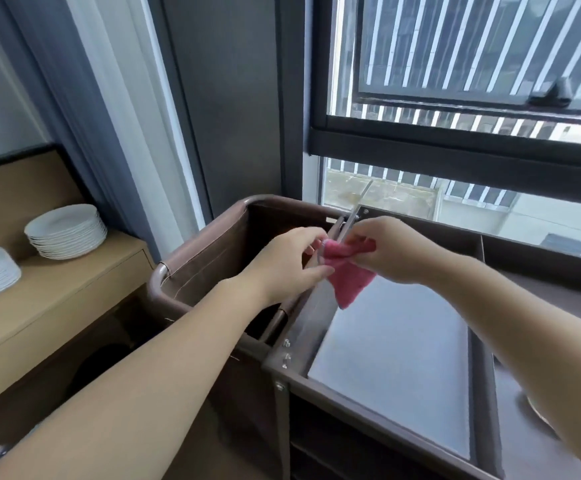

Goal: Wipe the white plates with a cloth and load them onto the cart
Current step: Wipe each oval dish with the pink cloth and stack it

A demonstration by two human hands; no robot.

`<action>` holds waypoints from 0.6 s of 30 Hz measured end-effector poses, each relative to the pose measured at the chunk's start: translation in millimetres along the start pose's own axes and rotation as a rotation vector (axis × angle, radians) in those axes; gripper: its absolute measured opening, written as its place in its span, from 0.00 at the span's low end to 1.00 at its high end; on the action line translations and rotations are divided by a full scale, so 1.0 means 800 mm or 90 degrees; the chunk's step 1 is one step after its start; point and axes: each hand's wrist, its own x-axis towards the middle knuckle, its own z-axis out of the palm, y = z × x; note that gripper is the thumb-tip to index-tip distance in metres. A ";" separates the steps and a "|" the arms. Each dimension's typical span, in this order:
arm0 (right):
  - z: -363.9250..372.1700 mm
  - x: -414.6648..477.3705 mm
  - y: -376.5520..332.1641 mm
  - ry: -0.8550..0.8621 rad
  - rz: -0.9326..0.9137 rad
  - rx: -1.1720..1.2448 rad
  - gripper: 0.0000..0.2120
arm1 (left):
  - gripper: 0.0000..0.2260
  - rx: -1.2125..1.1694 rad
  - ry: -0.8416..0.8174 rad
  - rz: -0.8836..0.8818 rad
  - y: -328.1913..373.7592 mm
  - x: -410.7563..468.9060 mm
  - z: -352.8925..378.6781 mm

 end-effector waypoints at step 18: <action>0.155 0.168 -0.287 -0.005 -0.359 0.066 0.08 | 0.14 -0.167 0.503 -0.330 -0.128 -0.199 -0.189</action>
